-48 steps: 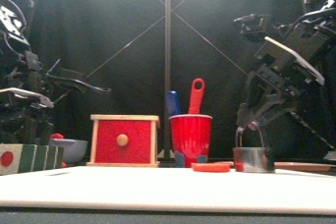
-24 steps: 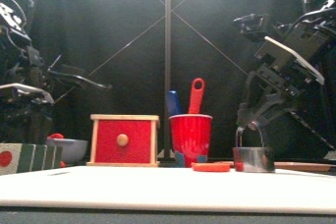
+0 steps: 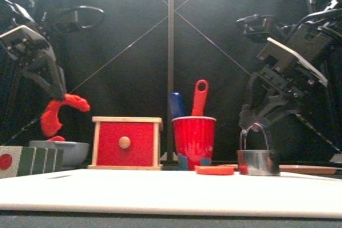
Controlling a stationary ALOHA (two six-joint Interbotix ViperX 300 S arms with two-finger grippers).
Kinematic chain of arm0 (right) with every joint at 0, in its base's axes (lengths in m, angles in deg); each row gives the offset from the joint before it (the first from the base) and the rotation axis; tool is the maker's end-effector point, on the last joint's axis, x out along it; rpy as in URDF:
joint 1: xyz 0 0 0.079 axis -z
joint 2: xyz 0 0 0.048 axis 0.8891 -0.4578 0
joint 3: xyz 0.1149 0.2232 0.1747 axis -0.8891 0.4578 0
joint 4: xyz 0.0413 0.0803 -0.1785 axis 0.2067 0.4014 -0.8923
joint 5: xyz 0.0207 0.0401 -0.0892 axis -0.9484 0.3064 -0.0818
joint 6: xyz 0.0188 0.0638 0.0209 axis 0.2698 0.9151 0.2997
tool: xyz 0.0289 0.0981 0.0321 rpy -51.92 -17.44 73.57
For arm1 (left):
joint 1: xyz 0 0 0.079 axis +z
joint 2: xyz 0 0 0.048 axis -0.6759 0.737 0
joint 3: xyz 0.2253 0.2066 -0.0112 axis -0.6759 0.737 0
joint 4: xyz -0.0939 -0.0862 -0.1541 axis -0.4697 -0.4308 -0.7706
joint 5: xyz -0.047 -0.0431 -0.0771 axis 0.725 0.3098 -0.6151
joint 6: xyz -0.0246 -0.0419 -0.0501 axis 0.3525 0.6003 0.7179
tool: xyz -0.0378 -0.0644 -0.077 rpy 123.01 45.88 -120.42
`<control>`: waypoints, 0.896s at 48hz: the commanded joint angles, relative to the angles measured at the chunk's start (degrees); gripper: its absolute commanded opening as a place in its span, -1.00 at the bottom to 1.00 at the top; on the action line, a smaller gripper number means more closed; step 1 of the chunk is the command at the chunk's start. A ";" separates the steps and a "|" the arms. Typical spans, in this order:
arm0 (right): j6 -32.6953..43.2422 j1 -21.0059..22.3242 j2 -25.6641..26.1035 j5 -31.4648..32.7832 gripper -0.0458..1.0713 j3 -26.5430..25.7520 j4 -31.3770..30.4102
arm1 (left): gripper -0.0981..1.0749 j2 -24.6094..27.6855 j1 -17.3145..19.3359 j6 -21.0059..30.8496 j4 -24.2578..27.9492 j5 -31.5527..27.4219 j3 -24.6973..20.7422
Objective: Place excess in bowl
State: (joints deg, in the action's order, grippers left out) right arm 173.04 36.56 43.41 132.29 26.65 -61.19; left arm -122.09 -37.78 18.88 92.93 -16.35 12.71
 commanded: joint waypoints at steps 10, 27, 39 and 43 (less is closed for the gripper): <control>-0.09 0.26 0.88 0.18 0.54 -1.05 -0.35 | 0.30 -1.05 8.70 -0.09 7.21 2.02 1.93; -0.09 0.26 0.79 0.09 0.54 -1.05 -0.18 | 0.58 3.16 12.66 -0.18 8.00 11.43 4.83; -0.09 0.26 0.79 -0.18 0.54 -0.97 -0.18 | 0.77 4.66 16.08 -0.09 11.95 10.02 5.71; -0.09 0.26 0.79 -0.26 0.54 -0.88 -0.09 | 0.77 4.66 16.52 -0.09 12.48 10.02 5.54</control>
State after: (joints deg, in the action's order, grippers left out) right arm 173.04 36.74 43.41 132.02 26.56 -61.19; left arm -117.52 -21.96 18.70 104.71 -6.42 19.04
